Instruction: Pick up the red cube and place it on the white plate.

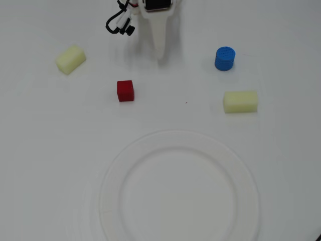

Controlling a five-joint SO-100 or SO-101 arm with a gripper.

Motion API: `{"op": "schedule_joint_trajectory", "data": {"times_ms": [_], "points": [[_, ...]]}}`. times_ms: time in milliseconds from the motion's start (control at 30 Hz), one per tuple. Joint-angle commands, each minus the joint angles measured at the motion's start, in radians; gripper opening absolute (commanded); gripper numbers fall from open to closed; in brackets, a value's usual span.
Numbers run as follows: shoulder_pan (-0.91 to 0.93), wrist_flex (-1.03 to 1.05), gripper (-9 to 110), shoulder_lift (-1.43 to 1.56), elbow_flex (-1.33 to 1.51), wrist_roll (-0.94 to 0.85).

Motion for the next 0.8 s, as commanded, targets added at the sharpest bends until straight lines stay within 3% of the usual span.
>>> {"op": "schedule_joint_trajectory", "data": {"times_ms": [0,533,767], "points": [[-0.015,-0.043,0,0.009,0.008,0.118],[0.038,-0.029,0,-0.006,-0.1,0.137],[0.032,-0.052,0,-0.44,-0.497,0.164]]}}
